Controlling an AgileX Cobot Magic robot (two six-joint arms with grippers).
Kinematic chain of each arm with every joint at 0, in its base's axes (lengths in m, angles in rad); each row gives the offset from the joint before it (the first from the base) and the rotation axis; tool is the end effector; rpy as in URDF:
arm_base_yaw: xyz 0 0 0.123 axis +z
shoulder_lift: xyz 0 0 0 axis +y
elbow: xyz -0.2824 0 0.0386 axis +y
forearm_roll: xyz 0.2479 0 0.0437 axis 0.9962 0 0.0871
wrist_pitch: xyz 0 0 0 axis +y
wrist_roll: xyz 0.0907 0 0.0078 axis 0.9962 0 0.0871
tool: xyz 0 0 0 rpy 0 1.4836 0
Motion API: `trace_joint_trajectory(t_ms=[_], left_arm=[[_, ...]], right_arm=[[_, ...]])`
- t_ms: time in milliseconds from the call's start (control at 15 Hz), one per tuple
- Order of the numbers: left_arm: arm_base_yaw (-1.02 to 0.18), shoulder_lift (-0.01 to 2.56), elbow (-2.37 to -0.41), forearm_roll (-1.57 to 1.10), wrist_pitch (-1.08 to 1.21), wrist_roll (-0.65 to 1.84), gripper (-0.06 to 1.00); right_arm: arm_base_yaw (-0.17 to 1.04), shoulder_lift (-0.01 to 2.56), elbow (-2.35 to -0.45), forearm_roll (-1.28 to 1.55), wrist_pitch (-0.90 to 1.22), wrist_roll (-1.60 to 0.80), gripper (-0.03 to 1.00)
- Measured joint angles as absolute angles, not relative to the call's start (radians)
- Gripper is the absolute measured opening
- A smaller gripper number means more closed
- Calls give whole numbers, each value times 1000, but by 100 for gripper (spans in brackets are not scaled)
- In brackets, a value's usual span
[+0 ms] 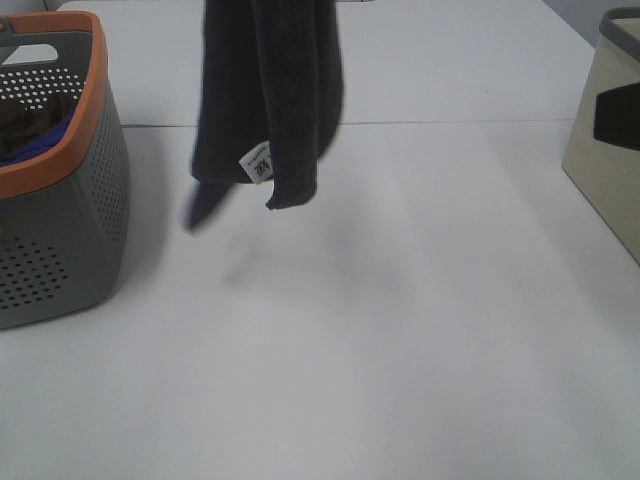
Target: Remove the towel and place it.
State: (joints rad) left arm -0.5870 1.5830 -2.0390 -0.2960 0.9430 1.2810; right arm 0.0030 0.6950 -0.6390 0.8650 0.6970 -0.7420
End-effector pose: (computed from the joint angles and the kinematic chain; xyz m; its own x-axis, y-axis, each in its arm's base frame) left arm 0.2608 -0.1993 0.5205 0.5051 0.7061 -0.4963 0.5993 0.1268 0.7904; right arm 0.1285 0.0449 0.3275 -0.4454 -0.0095 -0.8953 -0.4432 0.8712 0.2113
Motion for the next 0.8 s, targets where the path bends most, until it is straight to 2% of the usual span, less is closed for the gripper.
trace_joint_trajectory(t_ms=[67,200,467,800], left_arm=[[-606,1625,-2039,-296,942,1292,0],[-610,1648,-2039,-297,938,1294,0],[-610,1673,-2039,-323,934,1295,0],[-610,1684,-2039,-326,927,1295,0]], right_arm=[[3,768,-638,1013,692,-922,91],[3,817,-638,1143,690,-1073,91],[3,880,-638,1288,701,-1223,91],[3,964,-640,1383,872,-1355,87]])
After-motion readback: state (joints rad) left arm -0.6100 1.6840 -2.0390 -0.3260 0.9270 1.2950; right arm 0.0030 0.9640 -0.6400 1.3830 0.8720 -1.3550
